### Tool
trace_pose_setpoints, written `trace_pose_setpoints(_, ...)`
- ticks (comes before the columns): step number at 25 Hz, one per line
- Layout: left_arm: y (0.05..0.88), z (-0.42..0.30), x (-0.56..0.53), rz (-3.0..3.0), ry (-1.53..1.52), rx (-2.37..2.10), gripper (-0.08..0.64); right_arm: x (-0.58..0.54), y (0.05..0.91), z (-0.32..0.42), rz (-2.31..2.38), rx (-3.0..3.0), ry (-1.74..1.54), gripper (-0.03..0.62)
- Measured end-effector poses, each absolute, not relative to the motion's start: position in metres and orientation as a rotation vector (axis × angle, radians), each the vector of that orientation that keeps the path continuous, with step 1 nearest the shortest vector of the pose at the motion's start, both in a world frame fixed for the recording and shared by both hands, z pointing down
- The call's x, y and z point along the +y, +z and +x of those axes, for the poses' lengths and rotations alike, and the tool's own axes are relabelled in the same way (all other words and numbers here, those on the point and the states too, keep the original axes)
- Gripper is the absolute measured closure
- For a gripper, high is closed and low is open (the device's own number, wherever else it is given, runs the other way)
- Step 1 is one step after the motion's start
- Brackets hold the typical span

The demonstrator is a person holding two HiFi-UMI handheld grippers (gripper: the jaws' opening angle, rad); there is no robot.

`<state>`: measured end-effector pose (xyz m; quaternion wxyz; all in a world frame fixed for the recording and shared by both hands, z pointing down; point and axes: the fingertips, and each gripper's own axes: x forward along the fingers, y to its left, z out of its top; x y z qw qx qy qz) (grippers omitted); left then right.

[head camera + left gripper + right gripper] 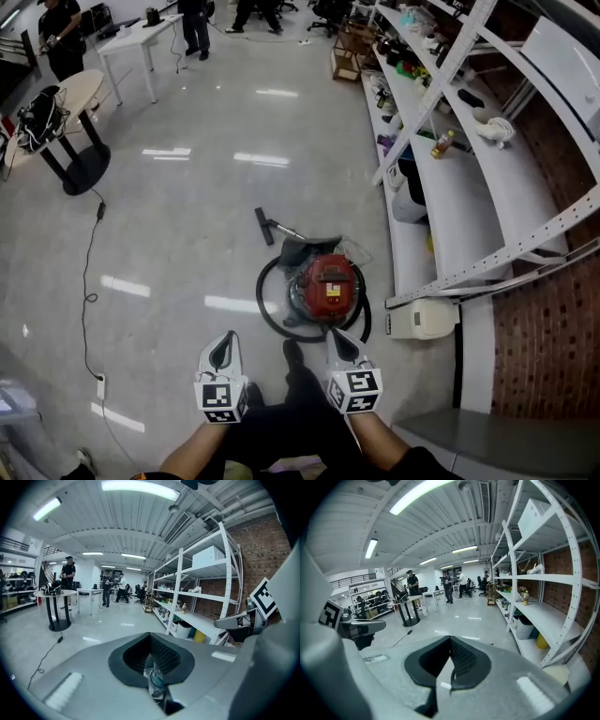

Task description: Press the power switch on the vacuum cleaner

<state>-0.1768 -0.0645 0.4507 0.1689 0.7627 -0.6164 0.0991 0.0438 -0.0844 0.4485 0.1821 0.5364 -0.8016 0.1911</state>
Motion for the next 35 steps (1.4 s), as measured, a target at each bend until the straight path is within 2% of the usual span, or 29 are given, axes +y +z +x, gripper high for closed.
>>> trace_pose_setpoints(15, 0.555, -0.065, -0.187, 2.139, 0.555, -1.563, 0.549, -0.197, 0.589, 0.126, 1.455, -2.06, 0.764, 0.6)
trace_pose_setpoints(24, 0.638, -0.048, -0.232, 2.106, 0.711, -1.528, 0.549, -0.221, 0.698, 0.145, 1.405, -1.911, 0.89, 0.6)
trace_pose_setpoints(35, 0.737, -0.019, -0.234, 2.02, 0.799, -1.431, 0.549, -0.229, 0.801, 0.159, 1.343, -1.796, 0.981, 0.6)
